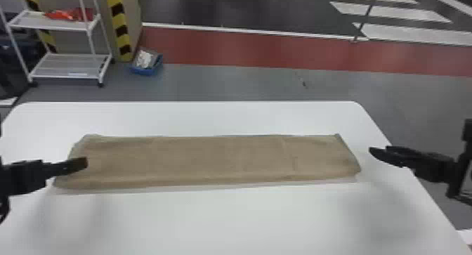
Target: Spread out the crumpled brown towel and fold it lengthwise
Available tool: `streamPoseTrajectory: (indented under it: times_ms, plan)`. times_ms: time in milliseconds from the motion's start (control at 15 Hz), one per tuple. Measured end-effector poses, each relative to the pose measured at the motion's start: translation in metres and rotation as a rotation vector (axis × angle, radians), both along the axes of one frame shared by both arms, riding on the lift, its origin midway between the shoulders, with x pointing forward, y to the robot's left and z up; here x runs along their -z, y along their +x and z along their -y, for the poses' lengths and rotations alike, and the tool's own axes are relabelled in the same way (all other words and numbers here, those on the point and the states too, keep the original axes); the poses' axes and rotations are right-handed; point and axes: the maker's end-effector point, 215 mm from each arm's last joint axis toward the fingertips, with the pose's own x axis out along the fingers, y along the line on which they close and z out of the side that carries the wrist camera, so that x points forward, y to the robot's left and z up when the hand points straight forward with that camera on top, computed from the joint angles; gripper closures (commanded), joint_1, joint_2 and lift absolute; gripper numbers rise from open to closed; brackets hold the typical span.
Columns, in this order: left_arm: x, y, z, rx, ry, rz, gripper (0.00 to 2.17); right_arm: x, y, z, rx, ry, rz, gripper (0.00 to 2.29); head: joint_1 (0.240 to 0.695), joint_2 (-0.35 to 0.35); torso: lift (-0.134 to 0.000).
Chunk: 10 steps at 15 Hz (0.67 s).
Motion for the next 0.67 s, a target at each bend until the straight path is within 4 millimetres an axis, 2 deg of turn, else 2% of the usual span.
streamPoseTrajectory:
  times_ms: [200,667]
  plan:
    - [0.014,-0.001,-0.001,-0.006,-0.03,-0.056,0.14,0.0,-0.001,0.009,-0.004,-0.008,-0.009,0.17,0.695,-0.176,-0.124]
    - [0.009,0.009,0.018,0.029,-0.127,-0.036,0.14,-0.005,0.001,0.017,-0.056,0.002,0.019,0.17,0.695,-0.202,-0.124]
